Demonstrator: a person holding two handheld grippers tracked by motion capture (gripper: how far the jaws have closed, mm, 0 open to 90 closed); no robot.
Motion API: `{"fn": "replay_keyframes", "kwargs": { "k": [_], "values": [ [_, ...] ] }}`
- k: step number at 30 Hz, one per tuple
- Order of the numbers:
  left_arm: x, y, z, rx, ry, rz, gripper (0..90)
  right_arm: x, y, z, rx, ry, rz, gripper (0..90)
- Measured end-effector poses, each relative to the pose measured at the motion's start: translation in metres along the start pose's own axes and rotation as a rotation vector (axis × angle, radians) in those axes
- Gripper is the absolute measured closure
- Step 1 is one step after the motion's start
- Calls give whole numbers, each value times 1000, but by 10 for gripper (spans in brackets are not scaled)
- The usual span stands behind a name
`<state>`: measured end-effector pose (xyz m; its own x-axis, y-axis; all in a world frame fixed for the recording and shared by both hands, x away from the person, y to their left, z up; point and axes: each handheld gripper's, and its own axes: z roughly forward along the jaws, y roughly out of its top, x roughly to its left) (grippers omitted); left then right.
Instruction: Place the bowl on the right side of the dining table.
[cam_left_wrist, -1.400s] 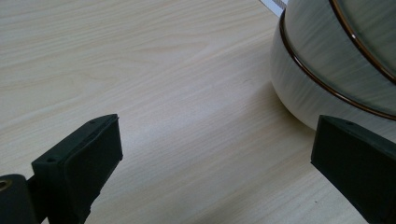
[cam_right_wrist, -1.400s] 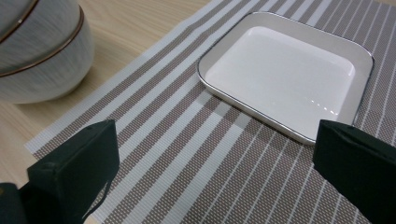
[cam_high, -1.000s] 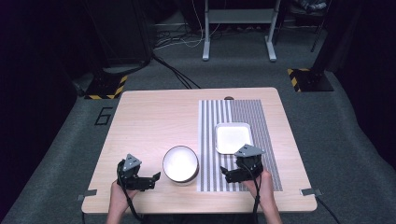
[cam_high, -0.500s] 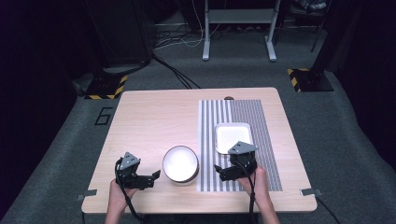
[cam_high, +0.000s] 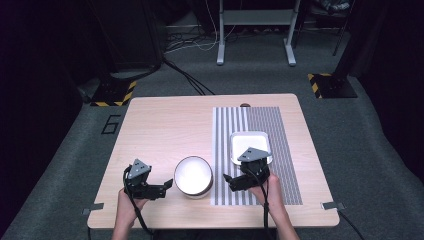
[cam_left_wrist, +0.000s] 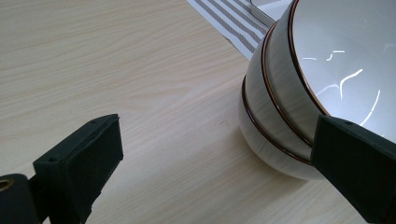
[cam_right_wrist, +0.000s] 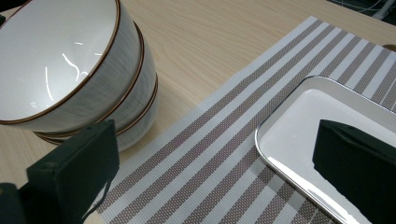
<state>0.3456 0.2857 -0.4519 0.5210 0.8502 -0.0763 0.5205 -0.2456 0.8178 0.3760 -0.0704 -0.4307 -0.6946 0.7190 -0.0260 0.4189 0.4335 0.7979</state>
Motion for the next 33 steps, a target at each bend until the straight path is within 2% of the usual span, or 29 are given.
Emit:
{"fn": "replay_keyframes", "kwargs": {
  "k": [23,33],
  "values": [
    [-4,15,1,-45,-33,0,24,16,28,5,-15,42,-58,0],
    [-7,21,5,-45,-52,11,28,25,35,11,-9,55,-87,0]
  ]
}}
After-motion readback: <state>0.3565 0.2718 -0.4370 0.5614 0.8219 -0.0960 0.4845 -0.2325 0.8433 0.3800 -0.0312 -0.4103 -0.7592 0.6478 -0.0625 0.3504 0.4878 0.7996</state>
